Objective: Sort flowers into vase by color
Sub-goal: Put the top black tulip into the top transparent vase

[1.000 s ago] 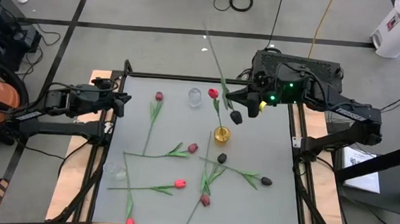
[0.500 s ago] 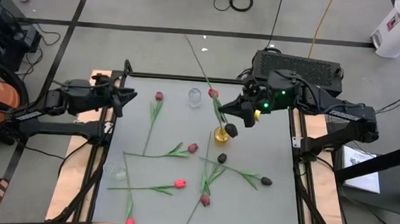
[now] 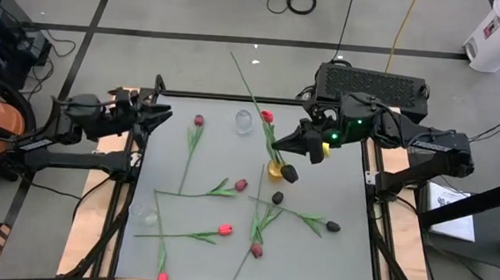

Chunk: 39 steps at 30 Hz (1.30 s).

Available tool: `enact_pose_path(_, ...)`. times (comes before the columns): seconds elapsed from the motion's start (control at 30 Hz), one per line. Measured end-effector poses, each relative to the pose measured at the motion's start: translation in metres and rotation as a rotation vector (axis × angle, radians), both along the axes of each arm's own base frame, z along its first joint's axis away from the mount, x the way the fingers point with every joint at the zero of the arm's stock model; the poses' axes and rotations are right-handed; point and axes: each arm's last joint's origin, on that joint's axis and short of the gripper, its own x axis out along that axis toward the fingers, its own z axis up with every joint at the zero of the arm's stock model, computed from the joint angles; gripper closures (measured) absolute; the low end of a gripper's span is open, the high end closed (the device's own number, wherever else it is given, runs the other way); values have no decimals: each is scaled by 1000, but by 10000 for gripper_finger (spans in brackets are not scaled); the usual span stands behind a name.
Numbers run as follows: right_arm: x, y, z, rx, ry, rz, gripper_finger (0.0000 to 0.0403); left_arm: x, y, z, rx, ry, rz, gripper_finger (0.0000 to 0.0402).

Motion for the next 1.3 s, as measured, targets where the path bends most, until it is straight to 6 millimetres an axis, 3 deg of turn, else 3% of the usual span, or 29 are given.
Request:
enact_pose_path(0.4, 1, 13, 5, 133, -20, 35, 403, -1, -1, 18, 268, -99, -5, 272)
enact_pose_path(0.7, 30, 19, -8, 250, 10, 57, 403, 1, 0, 39, 443, -131, 42, 272)
enact_pose_path(1.0, 64, 22, -19, 377, -40, 95, 403, 13, 4, 57, 618, 88, 79, 272)
enact_pose_path(1.3, 69, 24, -21, 411, -51, 92, 403, 18, 6, 71, 767, 299, 46, 272)
